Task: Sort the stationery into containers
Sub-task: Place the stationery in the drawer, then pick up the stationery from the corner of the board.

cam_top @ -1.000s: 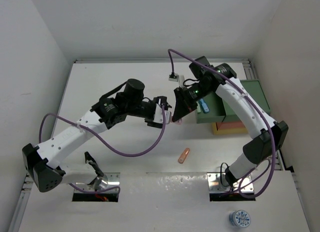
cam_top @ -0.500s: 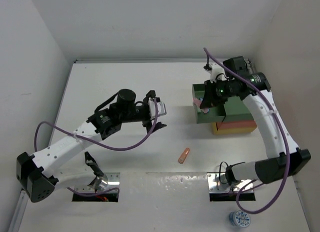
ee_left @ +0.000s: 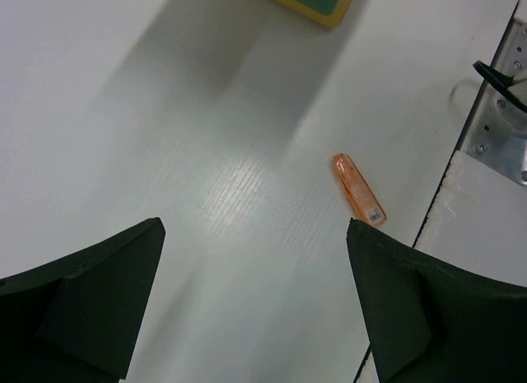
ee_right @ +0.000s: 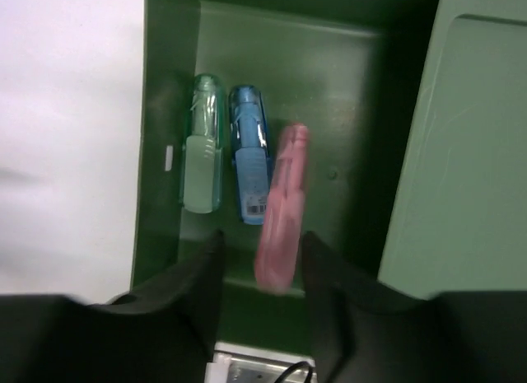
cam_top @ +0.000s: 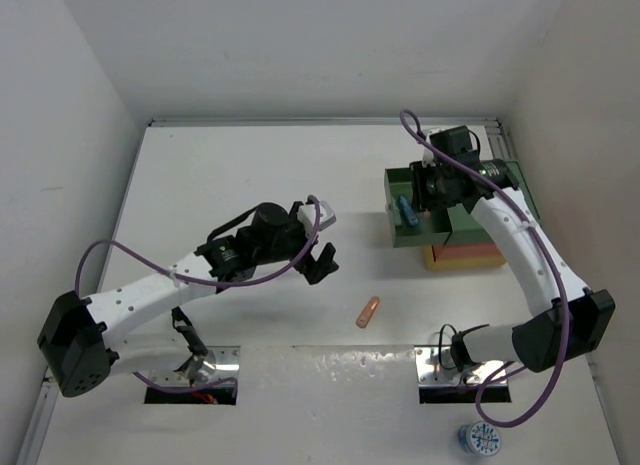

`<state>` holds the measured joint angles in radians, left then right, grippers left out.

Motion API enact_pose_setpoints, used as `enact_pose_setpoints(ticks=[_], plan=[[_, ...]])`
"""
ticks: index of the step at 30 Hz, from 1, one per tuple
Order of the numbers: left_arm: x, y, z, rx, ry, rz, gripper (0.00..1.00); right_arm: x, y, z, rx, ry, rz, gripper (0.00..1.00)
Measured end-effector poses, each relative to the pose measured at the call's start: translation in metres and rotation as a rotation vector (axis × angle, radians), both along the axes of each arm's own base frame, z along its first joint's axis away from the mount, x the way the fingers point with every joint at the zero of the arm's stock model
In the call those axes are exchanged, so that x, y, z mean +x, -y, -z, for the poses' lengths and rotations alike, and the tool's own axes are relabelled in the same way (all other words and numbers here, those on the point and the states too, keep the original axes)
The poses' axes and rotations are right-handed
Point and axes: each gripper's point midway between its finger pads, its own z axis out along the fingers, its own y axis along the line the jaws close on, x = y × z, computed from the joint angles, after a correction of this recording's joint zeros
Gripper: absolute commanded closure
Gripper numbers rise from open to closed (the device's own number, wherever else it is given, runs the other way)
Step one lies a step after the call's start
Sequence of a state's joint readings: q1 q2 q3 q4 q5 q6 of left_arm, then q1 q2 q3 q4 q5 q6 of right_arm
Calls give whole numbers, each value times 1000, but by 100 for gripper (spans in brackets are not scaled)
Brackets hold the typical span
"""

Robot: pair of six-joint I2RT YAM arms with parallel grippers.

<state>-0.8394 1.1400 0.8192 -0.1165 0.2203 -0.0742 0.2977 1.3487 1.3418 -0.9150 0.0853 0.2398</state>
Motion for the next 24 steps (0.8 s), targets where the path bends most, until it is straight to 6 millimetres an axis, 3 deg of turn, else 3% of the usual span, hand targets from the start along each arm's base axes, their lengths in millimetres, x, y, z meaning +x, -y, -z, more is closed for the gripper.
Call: enact_pose_setpoints(ticks=[9,13,15,19,24], plan=[[13,-12,8,-48,-108,-111,0,4,-1,4,-5,17,18,51],[-3,3,13,-35,-110,-52,0,6,-5,-2,14,35,12,50],[-10,12,29,11,-122,-19,0,8,-7,-10,25,52,7,49],[-25,25,78,183,-153,57,0,17,-8,-41,53,134,-1,48],[-57,39,119,340,-116,187,0,18,3,-67,62,213,14,48]])
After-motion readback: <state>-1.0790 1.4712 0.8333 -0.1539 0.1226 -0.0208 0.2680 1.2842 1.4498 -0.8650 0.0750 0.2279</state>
